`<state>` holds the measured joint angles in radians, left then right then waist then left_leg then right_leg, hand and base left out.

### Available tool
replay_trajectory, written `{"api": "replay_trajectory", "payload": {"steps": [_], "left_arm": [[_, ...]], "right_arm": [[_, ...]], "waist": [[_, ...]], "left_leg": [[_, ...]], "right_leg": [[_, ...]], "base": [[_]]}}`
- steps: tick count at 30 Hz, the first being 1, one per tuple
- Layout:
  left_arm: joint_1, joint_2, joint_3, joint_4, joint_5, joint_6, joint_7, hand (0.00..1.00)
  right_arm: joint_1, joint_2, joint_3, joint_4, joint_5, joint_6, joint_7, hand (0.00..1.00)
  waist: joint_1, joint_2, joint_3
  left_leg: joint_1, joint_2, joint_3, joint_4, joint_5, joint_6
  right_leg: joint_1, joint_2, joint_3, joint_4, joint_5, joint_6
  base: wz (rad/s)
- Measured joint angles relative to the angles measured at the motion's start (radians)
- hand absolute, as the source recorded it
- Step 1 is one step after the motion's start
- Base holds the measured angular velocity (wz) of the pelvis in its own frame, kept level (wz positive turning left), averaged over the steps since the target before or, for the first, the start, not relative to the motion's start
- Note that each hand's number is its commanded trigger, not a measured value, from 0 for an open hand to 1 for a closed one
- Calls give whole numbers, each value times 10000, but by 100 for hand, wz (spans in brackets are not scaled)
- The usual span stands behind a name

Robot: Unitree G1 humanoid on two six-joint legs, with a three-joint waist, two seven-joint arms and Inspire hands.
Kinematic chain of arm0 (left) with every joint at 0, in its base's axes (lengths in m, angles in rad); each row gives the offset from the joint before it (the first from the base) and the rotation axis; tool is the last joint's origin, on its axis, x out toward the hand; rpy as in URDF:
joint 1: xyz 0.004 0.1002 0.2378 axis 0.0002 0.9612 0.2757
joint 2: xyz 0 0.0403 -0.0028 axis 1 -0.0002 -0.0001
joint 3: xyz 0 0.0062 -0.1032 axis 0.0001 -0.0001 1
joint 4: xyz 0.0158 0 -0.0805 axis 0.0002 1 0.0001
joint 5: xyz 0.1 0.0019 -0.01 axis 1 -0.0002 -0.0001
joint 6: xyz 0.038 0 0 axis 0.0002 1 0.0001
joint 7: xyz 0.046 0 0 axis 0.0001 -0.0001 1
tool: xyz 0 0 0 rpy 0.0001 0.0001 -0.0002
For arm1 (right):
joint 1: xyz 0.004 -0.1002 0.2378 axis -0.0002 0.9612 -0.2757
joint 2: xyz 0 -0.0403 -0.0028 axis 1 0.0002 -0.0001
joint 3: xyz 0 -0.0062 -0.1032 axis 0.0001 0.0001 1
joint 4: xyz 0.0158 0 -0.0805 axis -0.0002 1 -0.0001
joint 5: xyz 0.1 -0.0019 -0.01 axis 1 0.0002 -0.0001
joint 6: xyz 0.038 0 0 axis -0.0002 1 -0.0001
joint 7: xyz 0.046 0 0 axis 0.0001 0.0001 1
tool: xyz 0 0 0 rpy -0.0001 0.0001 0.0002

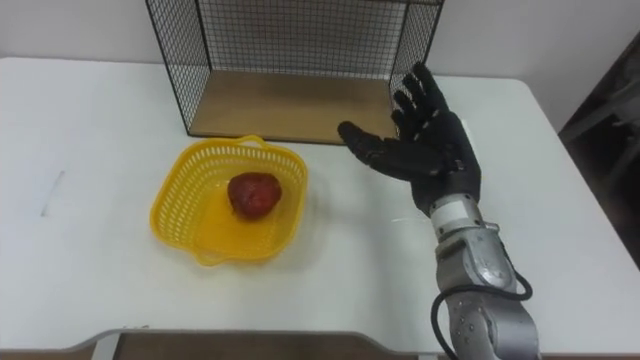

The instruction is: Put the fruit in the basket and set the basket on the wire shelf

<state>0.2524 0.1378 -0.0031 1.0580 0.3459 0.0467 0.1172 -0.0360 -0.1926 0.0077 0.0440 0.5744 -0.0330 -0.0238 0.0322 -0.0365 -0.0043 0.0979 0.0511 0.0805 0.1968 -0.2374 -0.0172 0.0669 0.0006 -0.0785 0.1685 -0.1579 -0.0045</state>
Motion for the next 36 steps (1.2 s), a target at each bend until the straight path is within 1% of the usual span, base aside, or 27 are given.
{"api": "replay_trajectory", "payload": {"steps": [4,6,7,9,12,13,15,16,19,21,23,26,28,29,31,32,34,36], "left_arm": [[112,-10,-2,-169,-14,13,32,0],[117,-24,63,-168,32,12,67,0],[138,-33,142,-168,53,12,67,0],[194,-36,342,-168,64,56,68,0],[192,-30,414,-168,68,200,67,0],[185,-30,414,-168,69,202,67,0],[164,-31,585,-168,73,203,34,0],[154,-22,619,-167,71,204,19,0],[147,10,795,-168,68,235,-157,0],[143,42,794,-202,70,364,-257,0],[143,75,790,-230,77,393,-338,0],[159,89,795,-292,94,434,-352,0],[162,119,798,-380,95,547,-409,0],[152,146,800,-420,96,601,-434,0],[153,186,800,-505,96,685,-485,0],[150,204,801,-576,96,765,-517,0],[132,261,800,-621,99,777,-563,0],[128,363,802,-663,105,788,-585,0]], "right_arm": [[-1,-64,-35,-1,-721,0,-487,0],[-5,-64,-311,3,-1610,-1,-873,0],[-6,-68,-400,8,-1830,-5,-990,0],[-20,-105,-738,290,-2332,-108,-1397,0],[-20,-208,-1025,673,-2518,-104,-1869,0],[-21,-215,-1093,725,-2568,-103,-1940,0],[-133,-411,-1275,1248,-2747,-104,-2180,0],[-193,-443,-1339,1412,-2787,-102,-2218,0],[-317,-472,-1650,1769,-3169,-96,-2499,0],[-410,-476,-1843,1881,-3354,-96,-2671,0],[-472,-513,-1878,1924,-3539,-96,-2792,0],[-791,-614,-1876,2448,-3939,-92,-2889,0],[-1072,-727,-1877,2972,-3994,-15,-2899,0],[-1181,-800,-1876,3170,-4045,123,-2898,0],[-1290,-869,-1869,3362,-4245,203,-2862,0],[-1390,-925,-1868,3408,-4254,299,-2788,0],[-1532,-1009,-1866,3508,-4255,353,-2664,0],[-1632,-1119,-1863,3758,-4266,354,-2469,0]], "waist": [[-52,-15,-7],[-27,-30,-6],[-27,-39,-1],[-15,-94,34],[-35,-147,78],[-31,-153,81],[-45,-197,91],[-49,-217,93],[-57,-266,106],[-62,-278,110],[-68,-277,108],[-79,-273,107],[-104,-277,104],[-101,-287,98],[-71,-293,94],[-65,-300,86],[-68,-332,63],[-66,-402,16]], "left_leg": [[12,1,-5,9,0,0],[15,1,-12,19,0,0],[16,1,-15,18,0,0],[45,6,0,8,0,0],[47,12,6,3,0,0],[52,12,6,1,1,0],[102,11,5,-25,1,-1],[102,11,4,-32,2,-1],[96,3,4,-32,4,0],[74,-8,3,-40,7,6],[39,-8,-3,-35,7,6],[14,-8,-7,-25,7,6],[12,-6,-9,-25,7,6],[11,-6,-9,-26,7,6],[-2,-5,-8,-26,7,6],[-32,-6,-5,-26,8,7],[-89,-4,-5,-15,13,9],[-143,-2,-55,9,14,8]], "right_leg": [[-11,6,3,1,1,-2],[8,1,-15,0,2,-2],[8,1,-24,0,2,-3],[29,6,-15,6,2,-2],[24,9,-12,14,2,-4],[26,7,-15,14,2,-4],[54,7,-9,25,2,-3],[55,7,-10,24,1,-3],[53,-3,-9,9,-1,-1],[29,-13,-9,1,-2,3],[12,-12,-15,-11,-3,3],[-6,-15,-52,-12,-2,2],[-7,-16,-62,-9,-2,2],[-8,-18,-72,-7,-2,2],[-33,-19,-75,3,-2,2],[-94,-21,-73,21,-2,2],[-148,-20,-74,31,0,-1],[-146,-21,-121,26,0,-1]], "base": [[0],[0],[0],[0],[0],[0],[0],[0],[0],[0],[0],[0],[0],[0],[0],[0],[0],[5]]}}
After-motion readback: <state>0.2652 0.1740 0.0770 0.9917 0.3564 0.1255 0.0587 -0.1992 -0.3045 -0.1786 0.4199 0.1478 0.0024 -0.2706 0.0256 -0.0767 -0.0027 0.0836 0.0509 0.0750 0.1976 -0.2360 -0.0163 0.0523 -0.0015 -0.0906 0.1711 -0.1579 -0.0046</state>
